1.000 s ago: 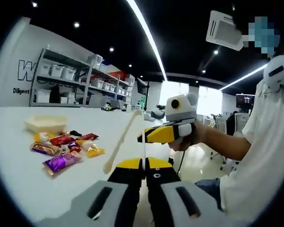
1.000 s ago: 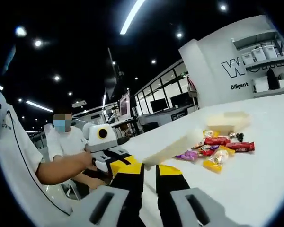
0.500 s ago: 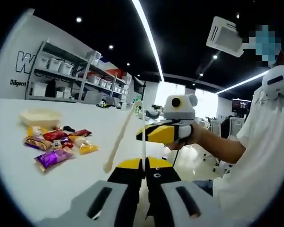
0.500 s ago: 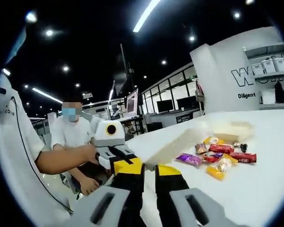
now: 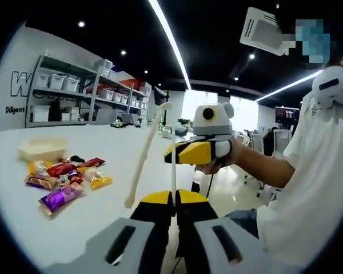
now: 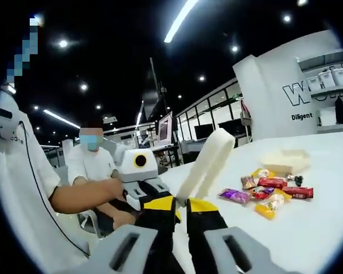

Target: Place the target food into the container with the food tongs after gripping and lifting it, then release it inside without dropping or visibly crushing the food.

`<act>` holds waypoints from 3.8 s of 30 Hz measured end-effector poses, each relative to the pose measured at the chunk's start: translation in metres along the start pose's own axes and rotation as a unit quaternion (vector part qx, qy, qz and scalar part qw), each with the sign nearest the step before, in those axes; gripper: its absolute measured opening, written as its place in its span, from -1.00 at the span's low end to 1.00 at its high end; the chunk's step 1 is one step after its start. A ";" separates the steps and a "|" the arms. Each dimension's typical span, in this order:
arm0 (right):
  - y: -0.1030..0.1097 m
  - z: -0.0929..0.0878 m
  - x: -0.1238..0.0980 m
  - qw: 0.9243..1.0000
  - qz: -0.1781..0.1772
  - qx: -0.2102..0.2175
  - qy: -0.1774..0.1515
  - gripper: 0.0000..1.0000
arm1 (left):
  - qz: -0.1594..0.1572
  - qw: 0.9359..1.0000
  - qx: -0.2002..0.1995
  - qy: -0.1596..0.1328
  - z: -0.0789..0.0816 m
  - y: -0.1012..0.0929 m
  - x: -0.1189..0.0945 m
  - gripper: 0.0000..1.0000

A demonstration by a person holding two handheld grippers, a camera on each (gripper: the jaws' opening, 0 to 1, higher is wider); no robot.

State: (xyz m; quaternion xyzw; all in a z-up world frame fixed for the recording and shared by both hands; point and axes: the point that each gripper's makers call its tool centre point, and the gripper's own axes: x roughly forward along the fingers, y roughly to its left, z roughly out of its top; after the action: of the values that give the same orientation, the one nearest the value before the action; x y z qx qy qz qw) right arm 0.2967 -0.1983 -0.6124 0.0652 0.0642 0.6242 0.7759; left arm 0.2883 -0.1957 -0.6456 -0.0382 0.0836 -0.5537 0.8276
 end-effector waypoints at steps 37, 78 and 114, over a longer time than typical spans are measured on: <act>-0.001 -0.004 0.010 1.000 0.006 0.017 0.014 -0.52 | -0.030 0.999 -0.002 -0.029 0.009 -0.013 0.008 -0.88; 0.009 0.020 0.001 0.998 0.031 0.060 -0.012 -0.56 | -0.108 0.988 -0.086 -0.074 0.027 -0.037 0.013 -0.80; 0.011 0.027 0.000 0.995 0.047 0.084 -0.026 -0.64 | -0.103 0.985 -0.064 -0.121 0.045 -0.033 0.019 -0.92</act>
State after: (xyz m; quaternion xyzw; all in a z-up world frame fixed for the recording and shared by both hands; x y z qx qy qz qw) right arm 0.2909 -0.1963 -0.5837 0.1493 0.0935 0.6501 0.7392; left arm 0.2729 -0.2270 -0.5983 -0.1665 0.0141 -0.6209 0.7658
